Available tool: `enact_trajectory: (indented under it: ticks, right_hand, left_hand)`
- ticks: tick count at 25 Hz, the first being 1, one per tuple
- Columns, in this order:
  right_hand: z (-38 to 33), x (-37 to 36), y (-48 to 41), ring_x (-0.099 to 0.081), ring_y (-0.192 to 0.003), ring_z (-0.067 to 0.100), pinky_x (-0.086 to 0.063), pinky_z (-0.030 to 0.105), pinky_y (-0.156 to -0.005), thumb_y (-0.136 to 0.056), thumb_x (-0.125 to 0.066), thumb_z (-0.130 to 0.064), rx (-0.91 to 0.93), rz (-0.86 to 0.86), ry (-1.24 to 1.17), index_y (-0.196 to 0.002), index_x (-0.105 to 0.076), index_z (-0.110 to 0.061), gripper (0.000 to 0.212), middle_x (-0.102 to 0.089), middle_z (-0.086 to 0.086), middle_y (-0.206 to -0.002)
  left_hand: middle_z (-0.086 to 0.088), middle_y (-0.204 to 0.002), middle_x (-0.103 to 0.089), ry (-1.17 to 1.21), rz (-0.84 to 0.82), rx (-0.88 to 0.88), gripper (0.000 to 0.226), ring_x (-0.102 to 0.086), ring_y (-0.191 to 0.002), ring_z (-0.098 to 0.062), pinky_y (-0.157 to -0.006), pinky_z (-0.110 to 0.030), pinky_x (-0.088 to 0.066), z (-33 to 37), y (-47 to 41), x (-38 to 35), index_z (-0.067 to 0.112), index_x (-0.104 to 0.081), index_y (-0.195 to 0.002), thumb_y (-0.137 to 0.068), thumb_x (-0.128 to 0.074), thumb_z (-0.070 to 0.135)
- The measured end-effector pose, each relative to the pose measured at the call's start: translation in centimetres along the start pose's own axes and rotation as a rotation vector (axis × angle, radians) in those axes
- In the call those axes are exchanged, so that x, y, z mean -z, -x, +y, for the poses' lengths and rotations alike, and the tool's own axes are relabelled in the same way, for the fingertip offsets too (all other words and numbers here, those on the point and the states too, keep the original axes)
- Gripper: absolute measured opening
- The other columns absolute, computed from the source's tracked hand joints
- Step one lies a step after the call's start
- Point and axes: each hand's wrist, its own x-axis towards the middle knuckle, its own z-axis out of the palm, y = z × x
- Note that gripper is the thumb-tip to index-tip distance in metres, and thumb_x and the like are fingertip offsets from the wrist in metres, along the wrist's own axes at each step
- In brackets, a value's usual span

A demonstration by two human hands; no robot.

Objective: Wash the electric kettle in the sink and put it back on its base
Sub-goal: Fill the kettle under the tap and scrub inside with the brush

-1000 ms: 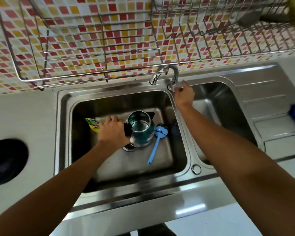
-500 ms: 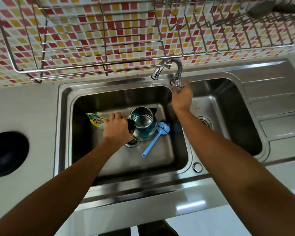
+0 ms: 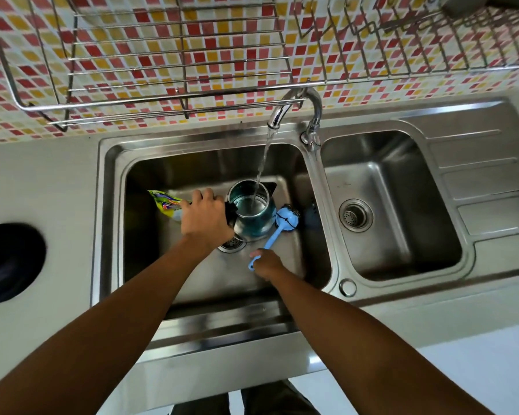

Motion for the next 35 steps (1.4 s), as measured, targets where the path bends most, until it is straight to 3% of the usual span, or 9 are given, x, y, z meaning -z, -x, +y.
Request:
enact_trajectory:
  ticks: [4, 8, 12, 19, 22, 24, 26, 30, 35]
  right_hand:
    - [0.1, -1.5, -1.6, -0.042, -0.137, 0.028, -0.035, 0.034, -0.113, -0.094, -0.047, -0.015, -0.014, -0.043, 0.022, -0.147, -0.042, -0.015, 0.053, -0.041, 0.011, -0.151]
    - [0.0, -0.7, -1.0, -0.057, -0.114, 0.035, -0.045, 0.031, -0.091, -0.090, -0.052, -0.014, 0.011, 0.255, -0.060, -0.131, -0.048, -0.007, 0.042, -0.054, 0.019, -0.128]
    - [-0.6, 2.5, 1.0, -0.060, -0.109, 0.036, -0.047, 0.034, -0.083, -0.094, -0.046, -0.008, 0.035, 0.499, -0.112, -0.133, -0.037, -0.002, 0.041, -0.054, 0.021, -0.128]
    - [-0.7, 9.7, 7.5, -0.057, -0.118, 0.034, -0.043, 0.037, -0.098, -0.100, -0.042, -0.011, 0.212, 0.534, -0.214, -0.149, -0.029, -0.009, 0.051, -0.055, 0.018, -0.135]
    - [-0.3, 12.6, 11.9, -0.064, -0.083, 0.015, -0.048, 0.025, -0.074, -0.102, -0.043, -0.016, 0.400, 0.586, -0.188, -0.147, -0.039, -0.014, 0.046, -0.066, 0.012, -0.112]
    - [-0.1, 14.3, 14.3, -0.051, -0.055, 0.006, -0.043, 0.021, -0.055, -0.102, -0.044, -0.018, 0.496, 0.541, -0.166, -0.141, -0.048, -0.022, 0.040, -0.064, 0.003, -0.085]
    - [-0.6, 15.6, 16.3, -0.048, -0.050, 0.008, -0.042, 0.024, -0.052, -0.101, -0.045, -0.020, 0.577, 0.486, -0.065, -0.136, -0.053, -0.028, 0.036, -0.062, -0.002, -0.075]
    - [-3.7, 16.8, 16.9, -0.064, -0.076, 0.021, -0.051, 0.034, -0.072, -0.099, -0.046, -0.024, 0.628, 0.462, 0.317, -0.136, -0.054, -0.020, 0.038, -0.070, 0.004, -0.100]
    - [-7.8, 16.4, 10.8, -0.064, -0.096, 0.034, -0.052, 0.041, -0.080, -0.098, -0.041, -0.022, 0.507, 0.284, 0.708, -0.128, -0.056, -0.013, 0.035, -0.066, 0.016, -0.111]
  left_hand:
    - [-0.012, -0.123, -0.056, 0.003, 0.011, 0.000, 0.057, -0.049, -0.115, -0.035, -0.095, -0.053, -0.042, 0.0, 0.0, -0.2, 0.011, -0.061, -0.119, -0.076, -0.061, 0.048]
    - [-0.012, -0.123, -0.056, 0.004, 0.014, -0.009, 0.057, -0.049, -0.116, -0.035, -0.095, -0.051, -0.041, 0.1, 0.0, 0.1, 0.011, -0.061, -0.119, -0.075, -0.062, 0.047]
    - [-0.012, -0.126, -0.055, -0.008, 0.001, -0.029, 0.057, -0.048, -0.119, -0.034, -0.098, -0.051, -0.040, 0.1, 0.1, 0.6, 0.011, -0.061, -0.121, -0.081, -0.058, 0.051]
    - [-0.011, -0.130, -0.053, 0.091, -0.007, -0.003, 0.084, -0.049, -0.121, -0.035, -0.095, -0.050, -0.042, -1.5, 0.8, 2.7, 0.016, -0.055, -0.130, -0.070, -0.060, 0.074]
    - [-0.011, -0.124, -0.054, 0.221, -0.074, 0.033, 0.088, -0.057, -0.115, -0.037, -0.091, -0.047, -0.050, -2.2, 1.3, 2.2, 0.016, -0.052, -0.129, -0.065, -0.067, 0.075]
    - [-0.012, -0.118, -0.056, 0.267, -0.055, -0.002, 0.081, -0.061, -0.108, -0.036, -0.087, -0.044, -0.054, -2.4, 1.3, 2.0, 0.017, -0.056, -0.125, -0.065, -0.070, 0.070]
    - [-0.013, -0.117, -0.058, 0.304, -0.042, -0.023, 0.076, -0.062, -0.106, -0.037, -0.087, -0.043, -0.052, -2.2, 1.1, 2.2, 0.018, -0.059, -0.125, -0.066, -0.072, 0.065]
    - [-0.013, -0.114, -0.060, 0.335, 0.002, -0.067, 0.072, -0.064, -0.101, -0.035, -0.086, -0.042, -0.053, -1.3, 0.7, 2.1, 0.021, -0.062, -0.122, -0.065, -0.070, 0.064]
    - [-0.008, -0.115, -0.059, 0.230, -0.023, -0.150, 0.080, -0.062, -0.101, -0.031, -0.087, -0.040, -0.053, -0.6, -0.2, 1.8, 0.027, -0.061, -0.123, -0.059, -0.053, 0.074]
